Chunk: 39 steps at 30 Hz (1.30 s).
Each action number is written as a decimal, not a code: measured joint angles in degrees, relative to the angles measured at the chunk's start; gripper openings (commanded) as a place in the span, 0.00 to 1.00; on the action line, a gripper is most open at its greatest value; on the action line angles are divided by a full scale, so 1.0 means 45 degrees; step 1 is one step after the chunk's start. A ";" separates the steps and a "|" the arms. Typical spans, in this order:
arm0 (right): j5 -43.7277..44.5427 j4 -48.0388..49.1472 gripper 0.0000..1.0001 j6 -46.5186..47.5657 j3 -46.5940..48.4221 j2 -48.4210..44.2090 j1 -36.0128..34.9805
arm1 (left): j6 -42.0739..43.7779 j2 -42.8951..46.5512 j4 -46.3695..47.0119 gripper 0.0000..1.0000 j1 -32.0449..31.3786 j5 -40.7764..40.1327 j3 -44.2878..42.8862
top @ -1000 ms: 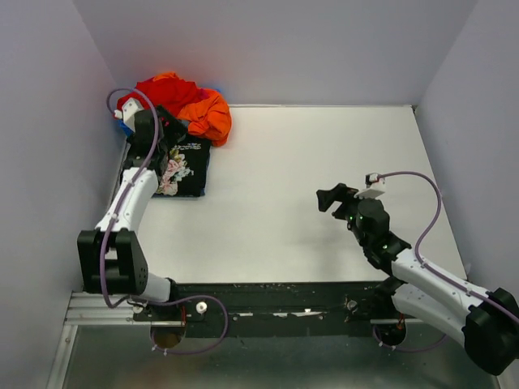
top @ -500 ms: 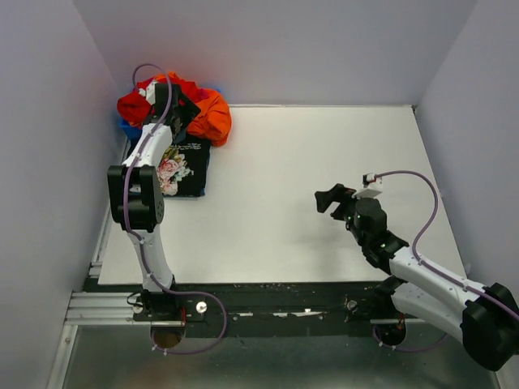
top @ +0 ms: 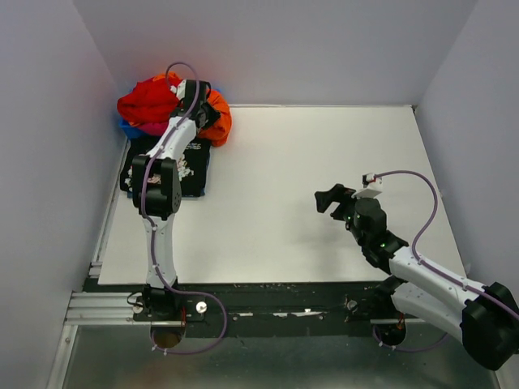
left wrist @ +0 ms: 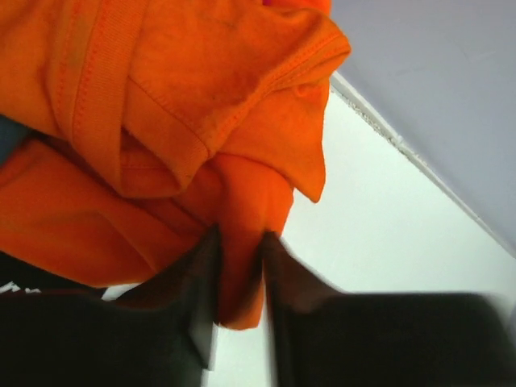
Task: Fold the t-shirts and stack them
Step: Grab crumpled tshirt from bin with the left arm, then move the tshirt to the center of the board
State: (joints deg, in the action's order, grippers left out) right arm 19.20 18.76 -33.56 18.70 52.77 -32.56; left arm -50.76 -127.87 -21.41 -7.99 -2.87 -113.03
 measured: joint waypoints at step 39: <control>0.0102 -0.0039 1.00 0.0019 0.0000 -0.0015 0.0000 | -0.1064 0.4328 0.2055 0.00 -0.3900 0.4770 -0.5008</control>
State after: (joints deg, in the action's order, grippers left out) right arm 19.66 18.59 -33.47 18.70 52.71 -32.56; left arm -55.55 -108.40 -12.16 -25.54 18.59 -135.57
